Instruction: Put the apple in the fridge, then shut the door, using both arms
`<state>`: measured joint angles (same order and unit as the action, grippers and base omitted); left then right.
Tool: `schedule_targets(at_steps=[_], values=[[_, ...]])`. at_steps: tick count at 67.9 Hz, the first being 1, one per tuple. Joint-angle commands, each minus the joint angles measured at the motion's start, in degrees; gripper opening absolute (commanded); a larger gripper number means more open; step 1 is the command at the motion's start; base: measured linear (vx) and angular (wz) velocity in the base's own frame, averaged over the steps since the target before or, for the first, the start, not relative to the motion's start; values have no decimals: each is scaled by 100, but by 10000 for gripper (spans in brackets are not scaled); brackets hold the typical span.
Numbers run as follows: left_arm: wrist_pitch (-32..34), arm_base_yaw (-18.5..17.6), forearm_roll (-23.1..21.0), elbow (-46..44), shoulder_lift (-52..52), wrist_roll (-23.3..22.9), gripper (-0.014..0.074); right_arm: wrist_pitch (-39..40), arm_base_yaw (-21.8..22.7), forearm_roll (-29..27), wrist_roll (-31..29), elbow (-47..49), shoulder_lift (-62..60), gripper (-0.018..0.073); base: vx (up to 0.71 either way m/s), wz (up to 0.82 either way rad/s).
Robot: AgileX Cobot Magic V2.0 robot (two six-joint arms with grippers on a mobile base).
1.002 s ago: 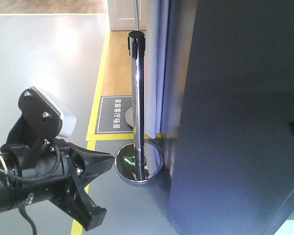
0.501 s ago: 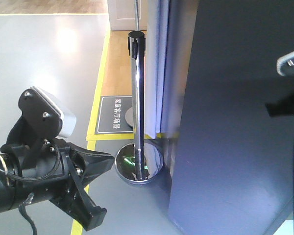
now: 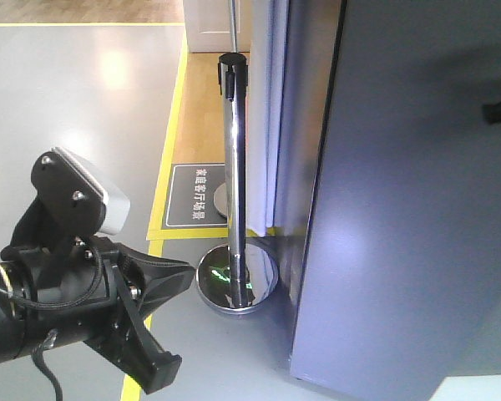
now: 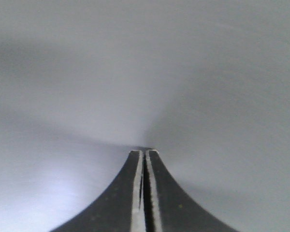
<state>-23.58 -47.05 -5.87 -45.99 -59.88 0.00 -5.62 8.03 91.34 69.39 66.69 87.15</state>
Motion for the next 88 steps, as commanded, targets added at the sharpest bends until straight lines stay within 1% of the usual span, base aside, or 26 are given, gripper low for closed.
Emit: schedule_targets(at_steps=[1,6,11,15,21,25,29,33,37,44,58,69,77,84,88], values=[[343,0,-50,-145,90,-47,-6,709,339,123,209,577,148,-2,0,0],[343,0,-50,-145,90,-47,-6,1201,533,123,463,967,494,-2,0,0],[343,0,-50,-145,90,-47,-6,1491,646,123,716,1341,823,-2,0,0],[357,0,-50,-145,90,-47,-6,1556,683,123,956,1672,1112,-2,0,0],[342,0,-50,-145,90,-47,-6,1479,683,123,1301,1894,1301,-2,0,0],[342,0,-50,-145,90,-47,-6,1669,683,158,1712,1889,1274,-2,-1,-1],[342,0,-50,-145,90,-47,-6,2029,683,368,2110,1870,1209,-2,0,0],[342,0,-50,-145,90,-47,-6,2459,683,755,2416,1870,1142,-2,0,1],[342,0,-50,-145,90,-47,-6,2638,672,1099,2774,1870,1105,-2,0,1],[342,0,-50,-145,90,-47,-6,2703,678,1092,3153,1694,962,-2,0,0],[342,0,-50,-145,90,-47,-6,2365,681,1092,3204,913,305,-2,0,0],[342,0,-50,-145,90,-47,-6,2073,681,1092,3111,215,-277,-2,0,0],[342,0,-50,-145,90,-47,-6,2235,681,1092,2995,-231,-696,-2,0,0],[342,0,-50,-145,90,-47,-6,2389,675,1092,3015,-594,-1067,-2,0,0],[342,0,-50,-145,90,-47,-6,2431,661,1092,3145,-783,-1299,-2,0,0]])
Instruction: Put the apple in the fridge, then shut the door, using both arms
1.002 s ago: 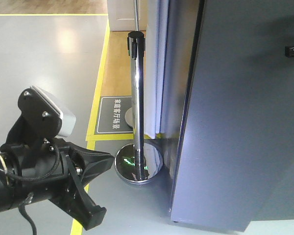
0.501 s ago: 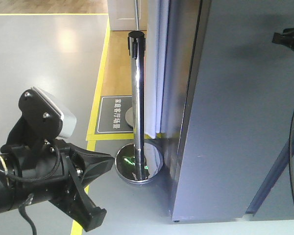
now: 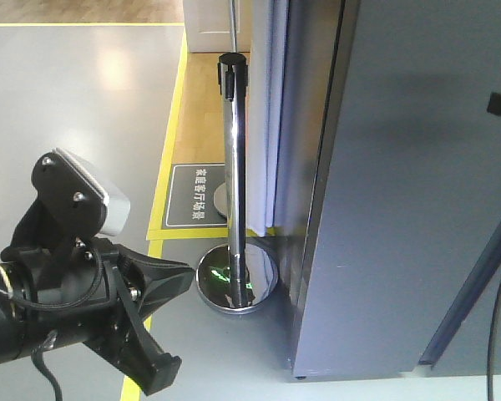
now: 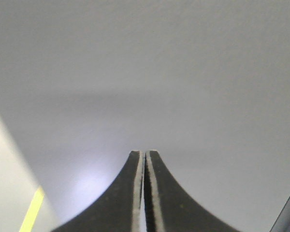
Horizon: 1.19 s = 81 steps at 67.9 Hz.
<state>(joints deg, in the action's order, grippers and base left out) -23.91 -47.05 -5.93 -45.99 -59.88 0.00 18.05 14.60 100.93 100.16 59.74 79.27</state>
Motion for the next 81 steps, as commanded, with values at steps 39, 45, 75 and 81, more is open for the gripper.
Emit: schedule_targets(at_steps=[39,45,75,81], values=[[376,0,-45,-145,90,-47,-6,1243,4,134,894,-1662,-3035,-2,0,0],[376,0,-45,-145,90,-47,-6,1557,4,134,977,-1996,-3377,-2,0,0],[376,0,-45,-145,90,-47,-6,130,-602,134,835,-3067,-3624,-2,0,0],[376,0,-45,-145,90,-47,-6,-125,-760,134,524,-3079,-3590,-2,0,0]])
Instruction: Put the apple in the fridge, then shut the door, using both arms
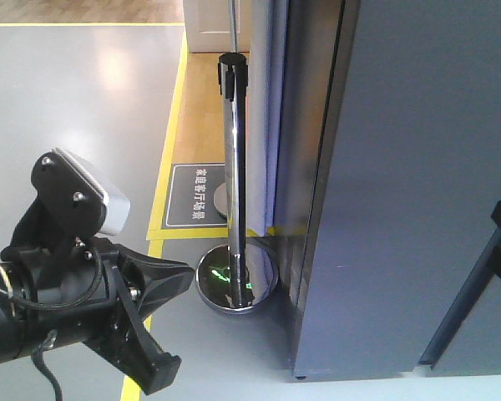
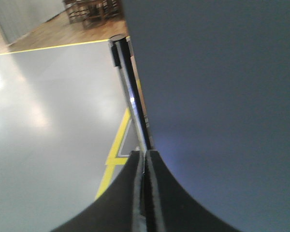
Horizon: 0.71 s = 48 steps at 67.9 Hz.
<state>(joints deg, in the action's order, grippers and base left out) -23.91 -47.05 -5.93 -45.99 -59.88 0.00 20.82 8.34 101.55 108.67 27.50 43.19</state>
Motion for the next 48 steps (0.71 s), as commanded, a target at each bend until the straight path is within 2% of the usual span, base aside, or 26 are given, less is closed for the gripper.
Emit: schedule_targets(at_steps=[1,5,14,48], values=[[376,0,-45,-145,90,-47,-6,-457,-163,72,-446,144,34,-2,0,0],[376,0,-45,-145,90,-47,-6,-731,-289,72,-659,144,70,-2,0,0],[376,0,-45,-145,90,-47,-6,-1175,-450,72,-667,144,70,-2,0,0],[376,0,-45,-145,90,-47,-6,-1158,-449,72,-667,144,70,-2,0,0]])
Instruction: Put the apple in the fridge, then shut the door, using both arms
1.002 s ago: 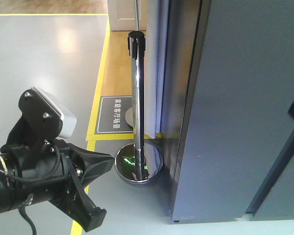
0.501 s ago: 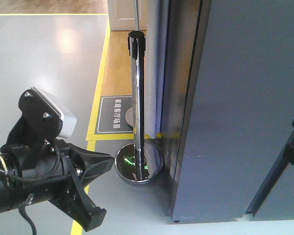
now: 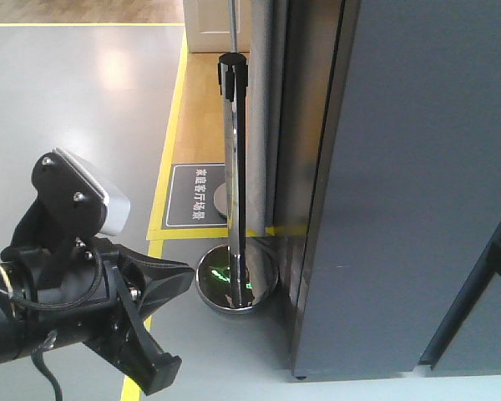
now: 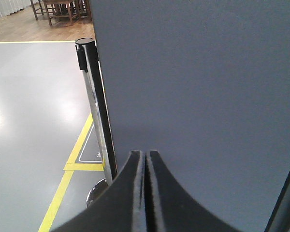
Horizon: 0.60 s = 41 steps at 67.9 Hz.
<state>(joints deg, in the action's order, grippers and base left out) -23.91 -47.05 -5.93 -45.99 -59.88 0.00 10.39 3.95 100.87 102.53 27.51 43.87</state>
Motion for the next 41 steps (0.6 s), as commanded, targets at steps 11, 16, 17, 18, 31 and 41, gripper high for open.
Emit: schedule_targets(at_steps=[11,16,17,18,31,41], values=[[377,0,-45,-145,79,-41,-6,-115,-11,139,-53,143,2,-2,0,0],[400,0,-34,-145,100,-32,-6,-121,-11,139,-53,143,2,-2,0,0],[400,0,-34,-145,111,-32,-6,-121,-11,139,-53,143,2,-2,0,0],[405,0,-34,-145,116,-32,-6,-121,-11,139,-53,143,2,-2,0,0],[873,157,84,-76,547,-50,-6,-122,-11,139,-53,143,2,-2,0,0],[1557,907,114,389,1100,-54,-6,-122,-11,139,-53,143,2,-2,0,0]])
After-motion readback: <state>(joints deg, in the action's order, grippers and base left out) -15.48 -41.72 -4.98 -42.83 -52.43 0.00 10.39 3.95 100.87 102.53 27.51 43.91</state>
